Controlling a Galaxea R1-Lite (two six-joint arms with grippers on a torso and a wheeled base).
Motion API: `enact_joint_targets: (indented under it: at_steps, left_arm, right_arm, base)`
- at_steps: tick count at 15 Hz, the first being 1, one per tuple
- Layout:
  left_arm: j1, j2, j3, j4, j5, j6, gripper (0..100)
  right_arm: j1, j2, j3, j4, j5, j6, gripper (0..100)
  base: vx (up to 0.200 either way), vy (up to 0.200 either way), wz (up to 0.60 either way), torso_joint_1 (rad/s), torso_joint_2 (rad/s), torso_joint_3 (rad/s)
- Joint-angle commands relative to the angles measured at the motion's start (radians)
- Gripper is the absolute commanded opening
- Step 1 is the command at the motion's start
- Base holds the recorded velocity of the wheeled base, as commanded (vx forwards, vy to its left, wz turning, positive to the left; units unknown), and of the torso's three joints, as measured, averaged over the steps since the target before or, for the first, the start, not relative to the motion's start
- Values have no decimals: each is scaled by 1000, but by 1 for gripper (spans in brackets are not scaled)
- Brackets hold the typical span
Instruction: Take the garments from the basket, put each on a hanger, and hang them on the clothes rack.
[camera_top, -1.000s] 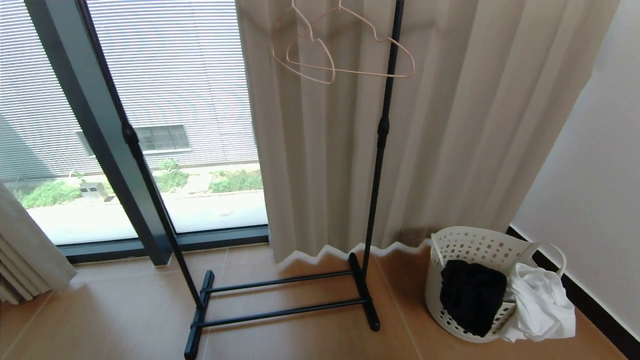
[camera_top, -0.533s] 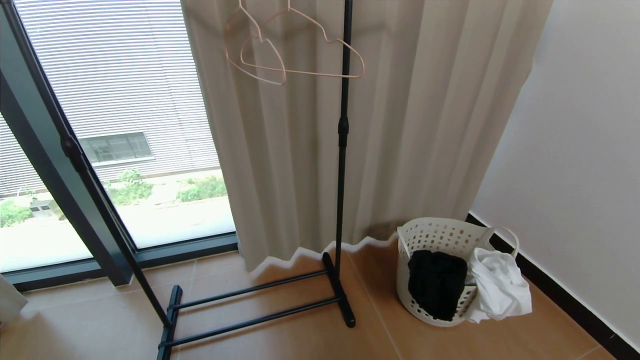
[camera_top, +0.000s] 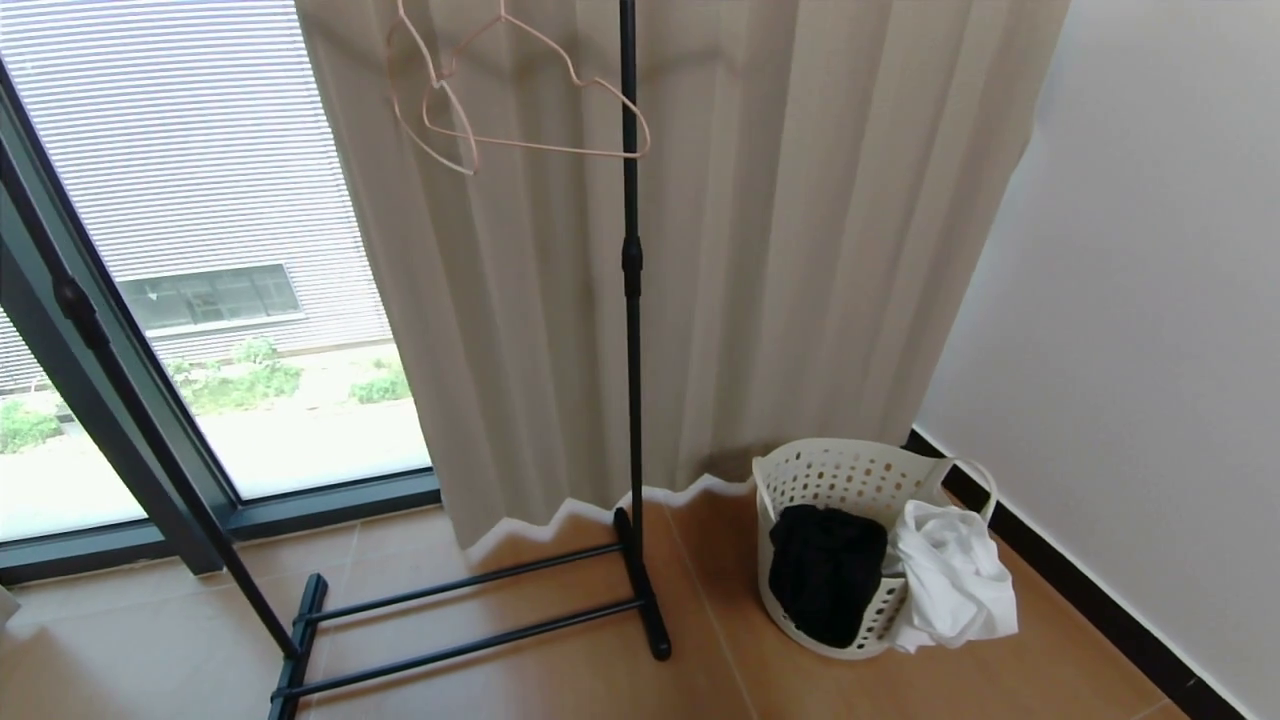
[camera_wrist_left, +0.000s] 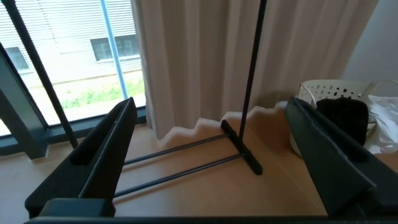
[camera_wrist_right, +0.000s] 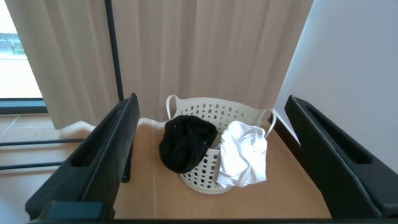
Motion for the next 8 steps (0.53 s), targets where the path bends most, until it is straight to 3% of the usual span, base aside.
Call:
enact_joint_targets:
  at_steps: [1,4,7,8]
  left_arm:
    - [0,2,0,-1,0,0,100]
    - [0,2,0,-1,0,0,100]
    - [0,2,0,-1,0,0,100]
    - [0,2,0,-1,0,0,100]
  right_arm:
    - [-1,1,0,-1,0,0,100]
    - [0,1,0,-1,0,0,100]
    - [-1,1,0,-1,0,0,100]
    - [0,1,0,-1,0,0,100]
  base:
    - [0,-200,0,-2,7,-2]
    - [200,-200,0,4,2,9]
    - [200,0,0,4,2,1]
    - [200,-200,0,2,7,12]
